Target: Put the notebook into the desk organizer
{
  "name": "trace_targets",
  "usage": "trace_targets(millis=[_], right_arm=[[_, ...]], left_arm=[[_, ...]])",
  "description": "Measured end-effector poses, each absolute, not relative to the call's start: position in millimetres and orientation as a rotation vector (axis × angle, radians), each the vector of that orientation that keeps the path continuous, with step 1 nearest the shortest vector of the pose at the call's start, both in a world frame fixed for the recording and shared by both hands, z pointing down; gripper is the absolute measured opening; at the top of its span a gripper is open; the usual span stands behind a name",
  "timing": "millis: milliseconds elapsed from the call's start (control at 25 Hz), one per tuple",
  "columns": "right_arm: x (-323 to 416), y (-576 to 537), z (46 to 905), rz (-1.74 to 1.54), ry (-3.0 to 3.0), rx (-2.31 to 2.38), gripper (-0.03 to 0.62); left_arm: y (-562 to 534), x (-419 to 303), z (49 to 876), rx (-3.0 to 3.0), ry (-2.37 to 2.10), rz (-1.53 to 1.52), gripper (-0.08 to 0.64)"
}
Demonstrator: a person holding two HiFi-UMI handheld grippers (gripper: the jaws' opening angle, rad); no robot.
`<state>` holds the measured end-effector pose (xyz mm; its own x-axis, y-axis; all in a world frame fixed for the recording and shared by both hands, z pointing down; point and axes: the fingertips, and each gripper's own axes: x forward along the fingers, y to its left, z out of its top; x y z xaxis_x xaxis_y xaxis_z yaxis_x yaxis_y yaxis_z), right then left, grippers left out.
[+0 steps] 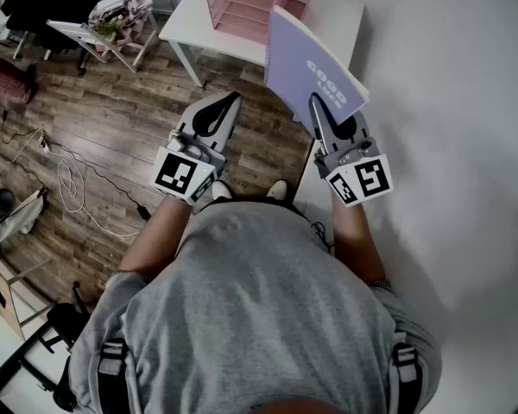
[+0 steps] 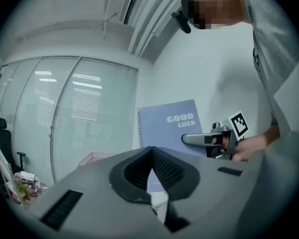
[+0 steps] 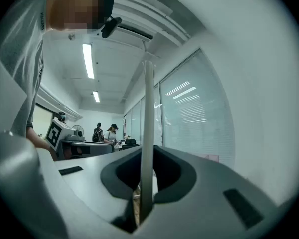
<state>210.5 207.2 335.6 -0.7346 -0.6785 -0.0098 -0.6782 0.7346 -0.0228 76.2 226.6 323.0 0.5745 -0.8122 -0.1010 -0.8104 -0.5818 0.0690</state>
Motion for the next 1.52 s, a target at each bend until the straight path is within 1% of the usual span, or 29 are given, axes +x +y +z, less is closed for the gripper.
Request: trace_targets(millis=[280,760,1080,1280,1520], right_arm=[[211,211,339,-0.024,2.925,-1.118,0.038],[189,228,352,-0.050,2.929,-1.080,0.037],[159,235,357,-0.030,2.960,-1.057,0.037],[134,238,358,-0.105,2.941,-1.045,0.037],[108,212,366,-0.114,2.923,-1.081,0.037]], left_arm=[[233,79,324,2.780,-1.462,-0.194,0.019],[243,46,338,2.729,-1.510,-0.164,0.019],[244,23,340,2.745,-1.502,-0.164,0.018],[246,2,342,2.760,-1.477,-0.176,0.018],[220,-25,353,2.779,-1.442,-0.173,0.020]])
